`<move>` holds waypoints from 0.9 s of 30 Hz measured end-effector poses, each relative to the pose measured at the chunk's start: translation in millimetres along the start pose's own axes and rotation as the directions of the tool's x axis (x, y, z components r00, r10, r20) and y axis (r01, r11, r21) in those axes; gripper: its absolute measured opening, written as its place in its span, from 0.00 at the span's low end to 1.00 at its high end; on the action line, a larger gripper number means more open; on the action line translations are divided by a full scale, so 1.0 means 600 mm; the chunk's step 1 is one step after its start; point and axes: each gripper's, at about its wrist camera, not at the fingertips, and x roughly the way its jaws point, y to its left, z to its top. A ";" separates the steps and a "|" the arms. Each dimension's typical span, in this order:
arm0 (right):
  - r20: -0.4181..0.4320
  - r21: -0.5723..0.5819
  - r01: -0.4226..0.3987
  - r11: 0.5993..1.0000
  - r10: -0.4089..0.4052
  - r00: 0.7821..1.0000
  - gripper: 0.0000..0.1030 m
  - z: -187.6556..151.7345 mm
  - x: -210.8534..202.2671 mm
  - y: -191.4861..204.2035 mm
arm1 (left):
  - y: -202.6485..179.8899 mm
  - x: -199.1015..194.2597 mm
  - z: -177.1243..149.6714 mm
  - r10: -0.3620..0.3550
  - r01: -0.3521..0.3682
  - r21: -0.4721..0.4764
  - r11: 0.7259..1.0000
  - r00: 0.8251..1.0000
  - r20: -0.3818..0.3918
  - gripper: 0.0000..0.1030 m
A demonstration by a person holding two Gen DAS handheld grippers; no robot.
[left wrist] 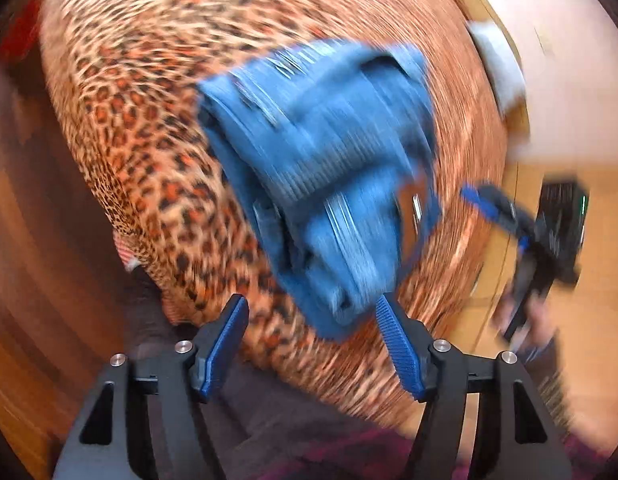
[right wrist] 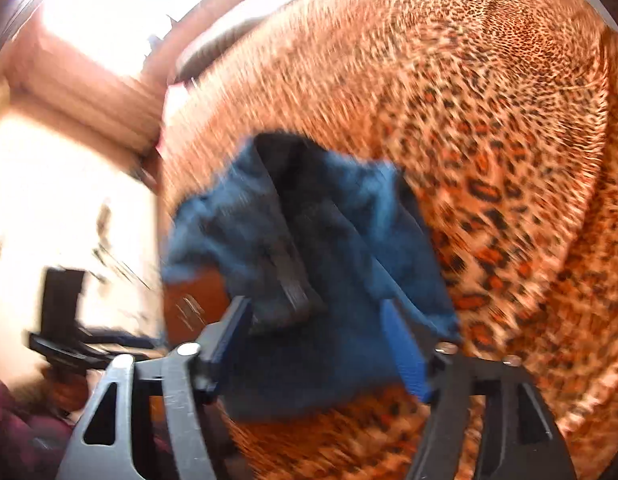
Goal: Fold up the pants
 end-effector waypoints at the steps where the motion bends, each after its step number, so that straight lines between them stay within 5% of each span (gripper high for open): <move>1: 0.004 0.019 -0.035 0.999 0.035 0.999 0.76 0.010 0.009 -0.001 | 0.015 0.005 0.017 -0.040 0.040 -0.066 0.997 0.999 0.008 0.64; 5: -0.026 0.076 -0.128 0.989 0.130 0.991 0.76 0.049 0.083 0.003 | 0.063 0.037 0.059 -0.109 0.109 -0.264 0.958 0.994 0.013 0.62; 7: -0.049 0.106 -0.185 0.977 0.191 0.980 0.74 0.057 0.122 0.004 | 0.062 0.043 0.063 -0.104 0.097 -0.301 0.949 0.995 -0.008 0.38; 9: -0.094 0.066 -0.216 0.974 0.221 0.971 0.33 0.057 0.143 0.025 | 0.032 0.018 0.051 -0.044 0.043 -0.239 0.970 0.999 0.000 0.31; 12: -0.071 0.010 -0.251 0.968 0.251 0.965 0.19 0.045 0.088 0.061 | -0.018 -0.020 0.005 -0.047 0.046 -0.134 0.990 0.999 -0.006 0.28; 15: -0.058 -0.010 -0.217 0.976 0.216 0.975 0.20 0.006 0.027 0.052 | -0.023 0.010 -0.028 0.003 -0.008 -0.087 0.996 0.998 -0.063 0.28; 17: -0.115 -0.031 -0.051 0.998 0.048 0.992 0.22 -0.022 0.043 0.017 | 0.000 0.057 -0.035 0.035 -0.053 -0.119 0.992 0.989 -0.143 0.30; 19: -0.176 -0.014 0.071 0.997 -0.073 0.982 0.28 -0.042 0.078 -0.020 | 0.011 0.066 -0.043 0.023 -0.050 -0.151 0.987 0.984 -0.177 0.31; 22: -0.173 0.074 0.041 0.996 -0.028 0.985 0.36 -0.053 0.079 -0.043 | -0.014 0.018 -0.045 0.068 -0.077 -0.046 0.996 0.985 -0.161 0.34; 24: -0.137 0.067 0.013 0.998 -0.003 0.991 0.51 -0.043 0.052 -0.034 | -0.031 -0.032 -0.055 0.077 -0.072 0.046 0.996 0.989 -0.125 0.37; 27: -0.071 0.048 -0.005 0.999 0.008 0.997 0.67 -0.013 0.019 -0.023 | -0.034 -0.095 -0.049 0.101 -0.097 0.102 0.990 0.994 -0.030 0.56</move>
